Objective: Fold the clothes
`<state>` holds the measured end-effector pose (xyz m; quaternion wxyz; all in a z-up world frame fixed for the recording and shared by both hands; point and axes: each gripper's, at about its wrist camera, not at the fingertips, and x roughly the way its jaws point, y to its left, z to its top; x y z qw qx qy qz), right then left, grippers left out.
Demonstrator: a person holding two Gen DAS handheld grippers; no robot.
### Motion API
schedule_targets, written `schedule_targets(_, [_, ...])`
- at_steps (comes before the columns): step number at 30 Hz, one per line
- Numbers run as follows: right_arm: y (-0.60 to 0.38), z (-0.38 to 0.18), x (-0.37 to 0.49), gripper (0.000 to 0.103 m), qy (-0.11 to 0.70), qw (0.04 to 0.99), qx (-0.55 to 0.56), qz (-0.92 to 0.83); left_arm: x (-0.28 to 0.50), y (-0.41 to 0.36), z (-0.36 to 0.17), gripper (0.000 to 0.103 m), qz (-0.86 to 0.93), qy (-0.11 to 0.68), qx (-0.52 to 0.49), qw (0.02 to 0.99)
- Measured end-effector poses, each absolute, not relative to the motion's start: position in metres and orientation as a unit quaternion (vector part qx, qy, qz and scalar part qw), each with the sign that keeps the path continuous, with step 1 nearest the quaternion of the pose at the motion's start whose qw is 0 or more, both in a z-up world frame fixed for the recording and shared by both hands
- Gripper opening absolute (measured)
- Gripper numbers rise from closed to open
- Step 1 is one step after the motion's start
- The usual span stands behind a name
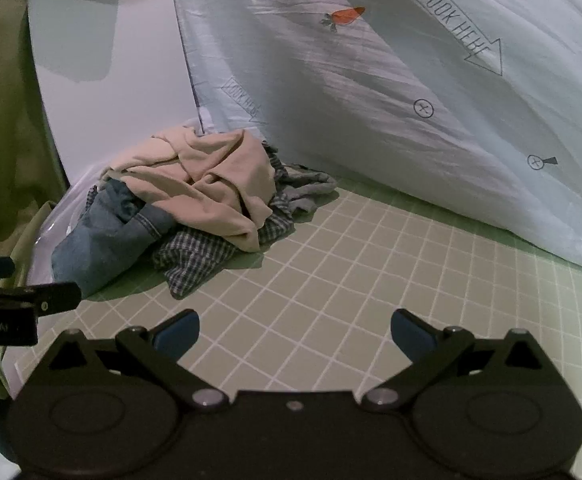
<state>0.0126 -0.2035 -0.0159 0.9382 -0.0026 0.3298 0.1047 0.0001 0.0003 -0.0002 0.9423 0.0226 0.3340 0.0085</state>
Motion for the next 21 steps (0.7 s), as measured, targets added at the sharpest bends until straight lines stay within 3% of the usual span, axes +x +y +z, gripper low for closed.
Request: schedule_targets(21, [-0.1997, -0.0136, 0.0124, 0.103, 0.335, 0.937, -0.006, 0.102, -0.0006, 0.0028, 0.0021, 0.103, 0.013, 0.339, 0.022, 0.941])
